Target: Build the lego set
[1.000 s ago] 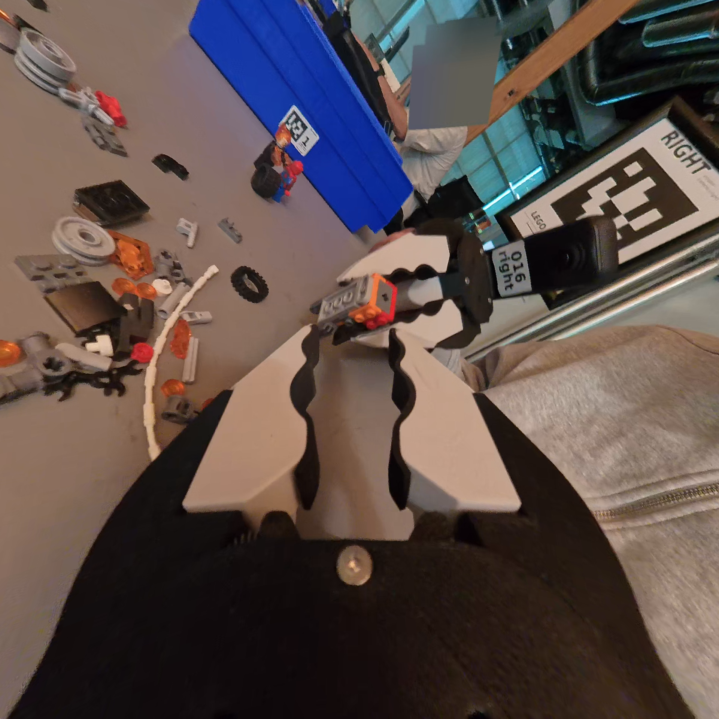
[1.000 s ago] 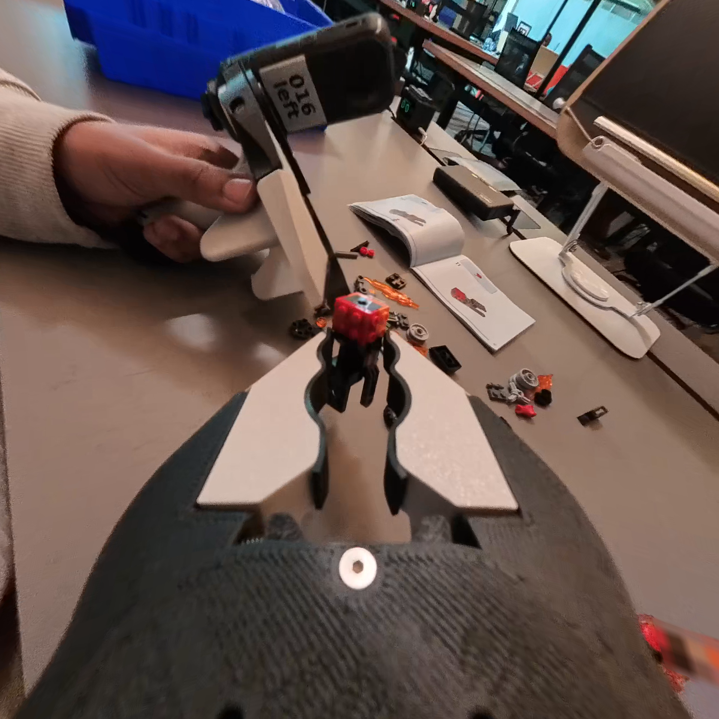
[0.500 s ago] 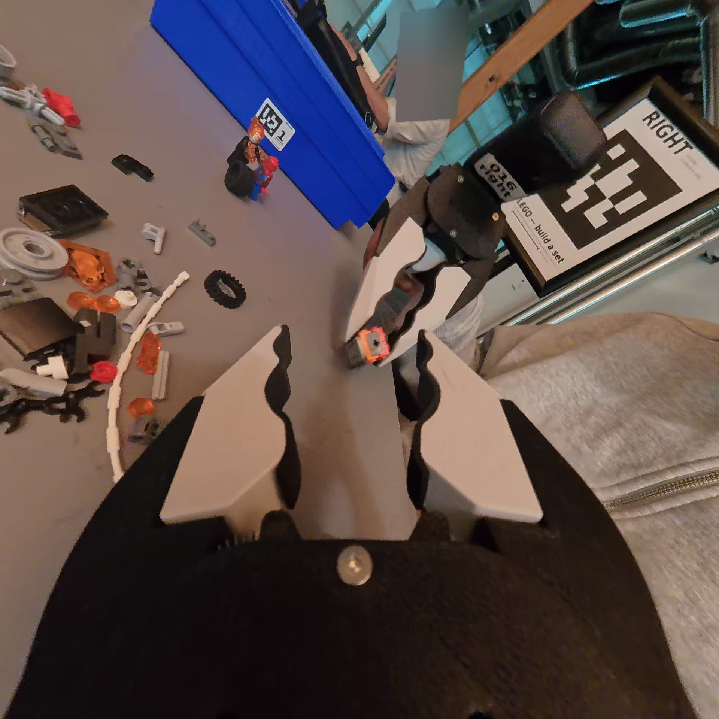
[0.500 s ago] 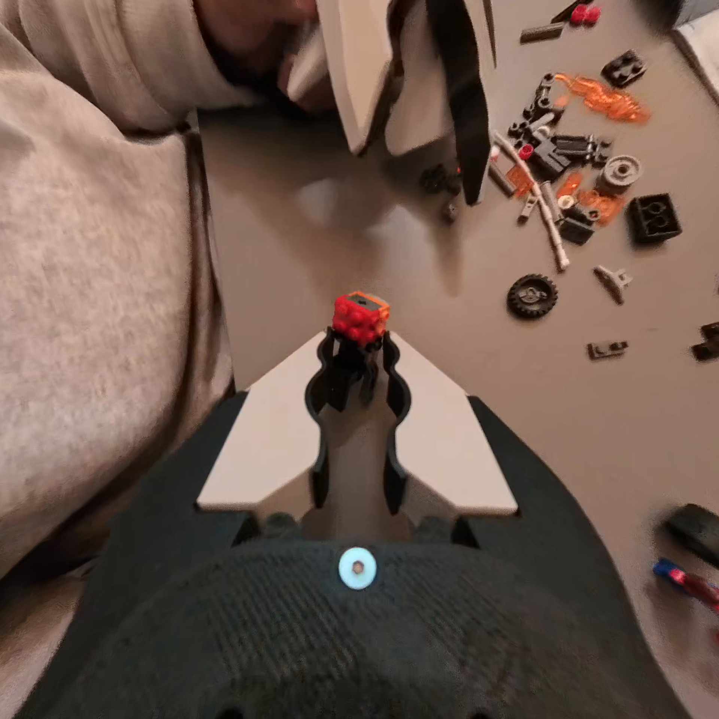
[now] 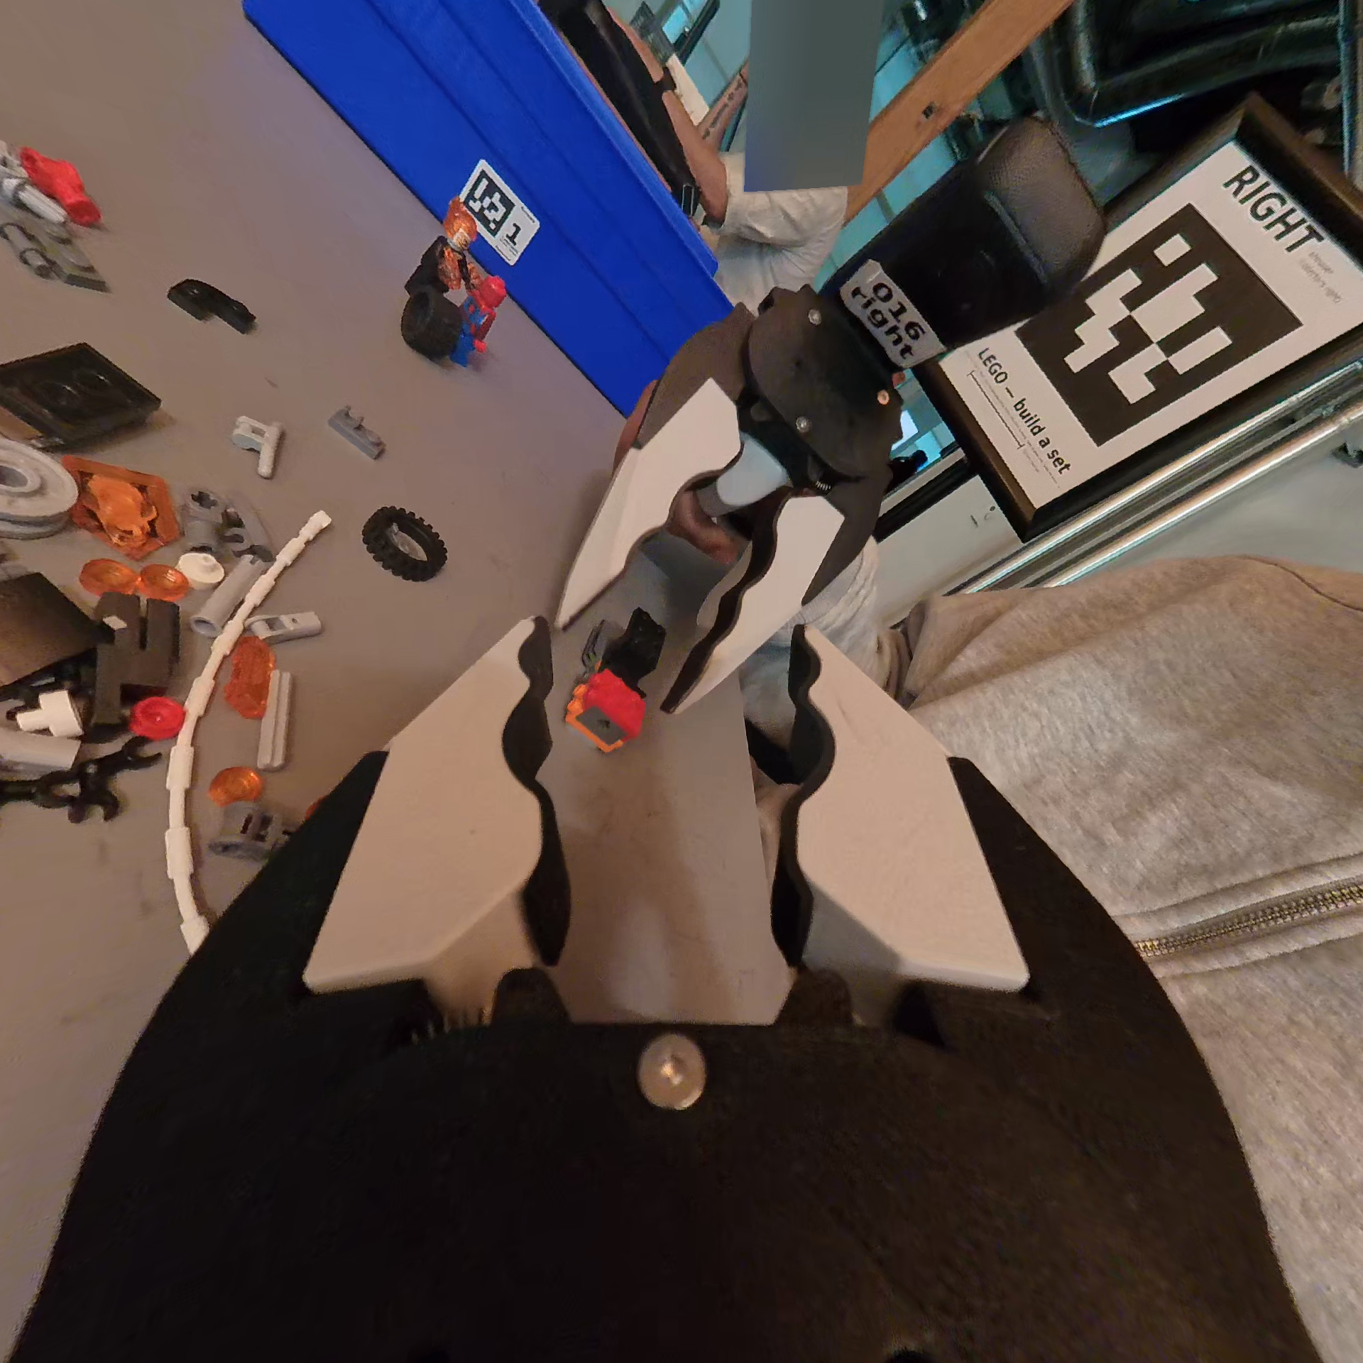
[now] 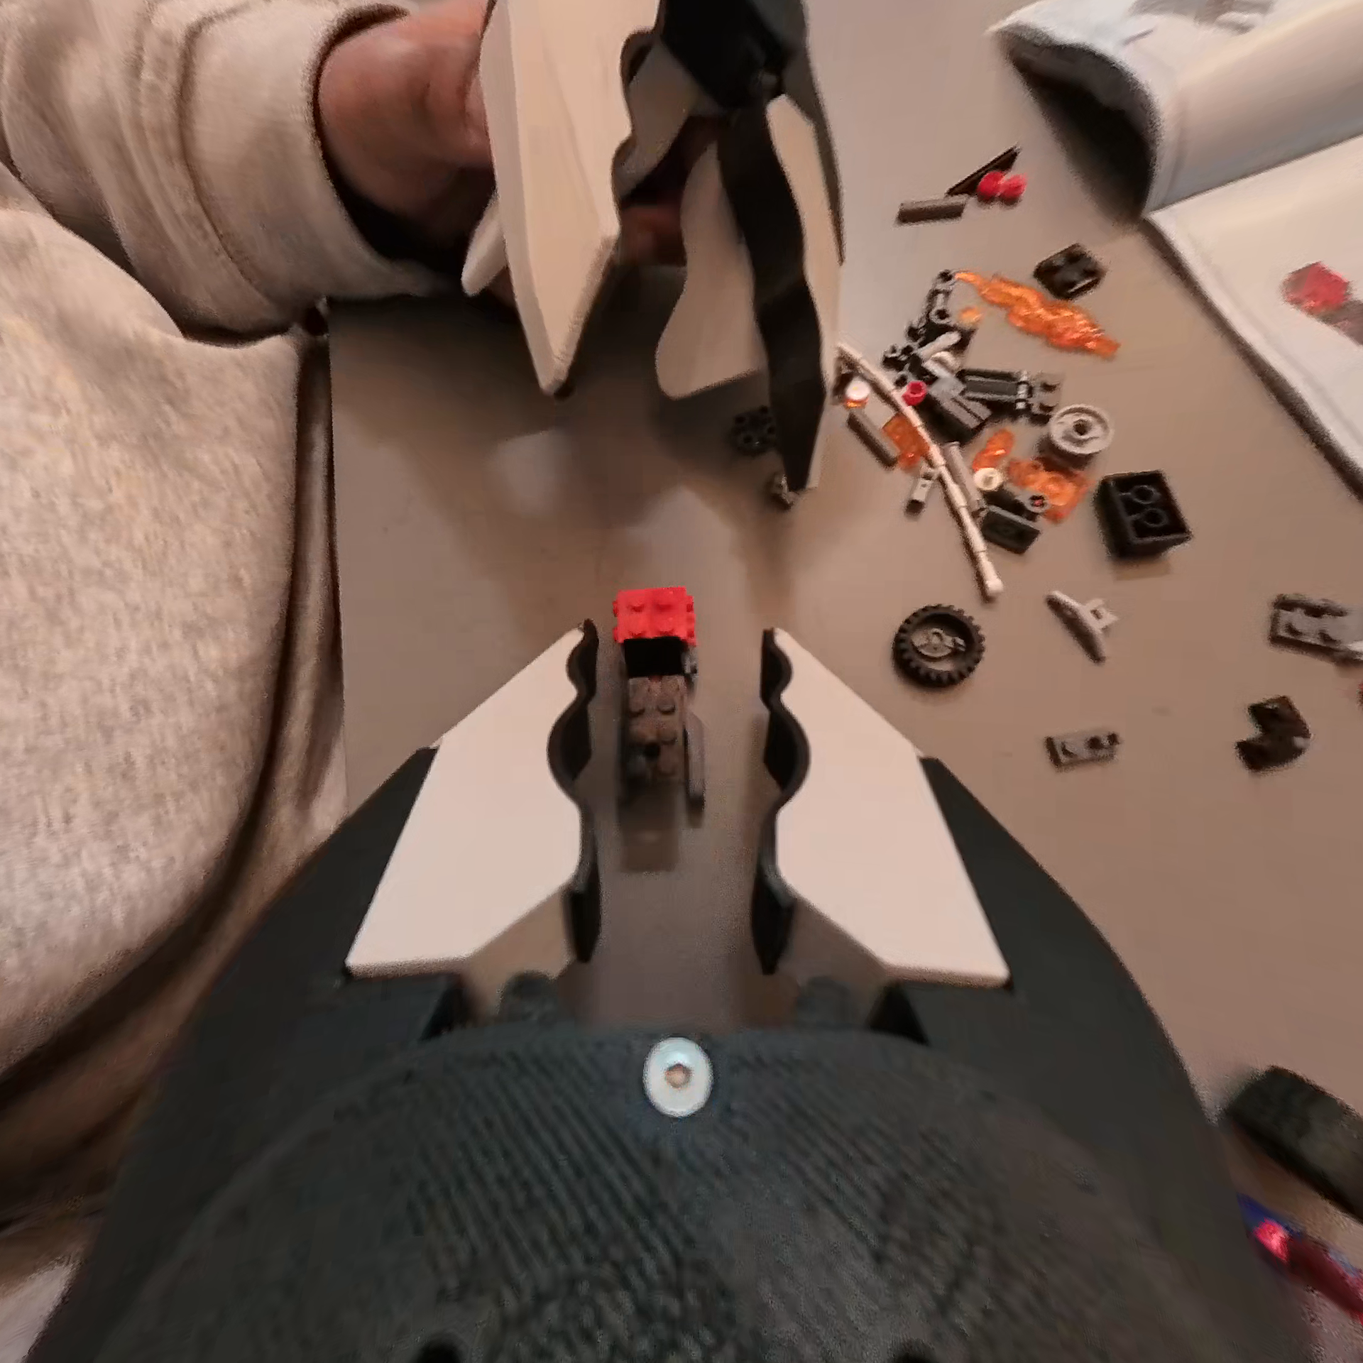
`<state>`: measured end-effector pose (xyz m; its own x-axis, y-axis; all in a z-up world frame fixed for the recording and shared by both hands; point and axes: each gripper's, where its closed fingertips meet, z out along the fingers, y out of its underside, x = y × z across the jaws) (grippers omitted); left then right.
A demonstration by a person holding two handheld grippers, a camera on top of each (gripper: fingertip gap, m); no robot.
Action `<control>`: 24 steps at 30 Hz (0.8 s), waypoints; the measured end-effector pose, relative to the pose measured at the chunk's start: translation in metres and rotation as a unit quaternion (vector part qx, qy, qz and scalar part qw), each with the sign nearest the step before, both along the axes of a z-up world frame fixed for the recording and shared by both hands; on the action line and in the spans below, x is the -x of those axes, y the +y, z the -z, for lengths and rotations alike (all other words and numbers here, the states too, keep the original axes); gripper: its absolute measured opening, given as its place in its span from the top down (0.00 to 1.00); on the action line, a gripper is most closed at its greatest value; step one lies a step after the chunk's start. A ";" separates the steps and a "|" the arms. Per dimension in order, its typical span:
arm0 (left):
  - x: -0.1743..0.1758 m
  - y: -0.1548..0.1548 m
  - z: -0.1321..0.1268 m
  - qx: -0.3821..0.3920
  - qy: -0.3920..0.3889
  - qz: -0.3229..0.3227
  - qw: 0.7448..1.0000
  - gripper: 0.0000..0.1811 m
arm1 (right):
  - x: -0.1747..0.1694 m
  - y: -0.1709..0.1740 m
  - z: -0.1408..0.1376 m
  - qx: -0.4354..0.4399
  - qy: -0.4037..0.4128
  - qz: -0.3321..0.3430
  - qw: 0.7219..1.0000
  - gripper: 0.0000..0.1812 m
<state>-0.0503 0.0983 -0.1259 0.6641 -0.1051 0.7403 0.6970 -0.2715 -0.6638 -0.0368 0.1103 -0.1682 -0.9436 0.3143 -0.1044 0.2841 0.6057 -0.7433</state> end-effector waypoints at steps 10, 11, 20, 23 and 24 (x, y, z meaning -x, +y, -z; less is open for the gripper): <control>-0.002 0.000 0.000 0.000 0.002 0.007 1.000 0.65 | 0.047 0.054 -0.038 0.120 0.166 0.181 0.962 0.82; -0.003 0.000 0.000 0.000 0.003 0.008 1.000 0.65 | 0.046 0.054 -0.043 0.128 0.187 0.185 0.956 0.83; -0.001 -0.001 -0.006 -0.004 0.068 -0.011 0.998 0.70 | 0.039 0.048 -0.045 0.121 0.216 0.164 0.955 0.83; -0.003 0.002 -0.001 0.011 0.061 -0.002 0.998 0.69 | 0.030 0.044 -0.047 0.130 0.224 0.136 0.956 0.85; -0.004 0.002 0.000 0.013 0.059 0.000 0.998 0.69 | 0.024 0.041 -0.048 0.135 0.224 0.118 0.958 0.86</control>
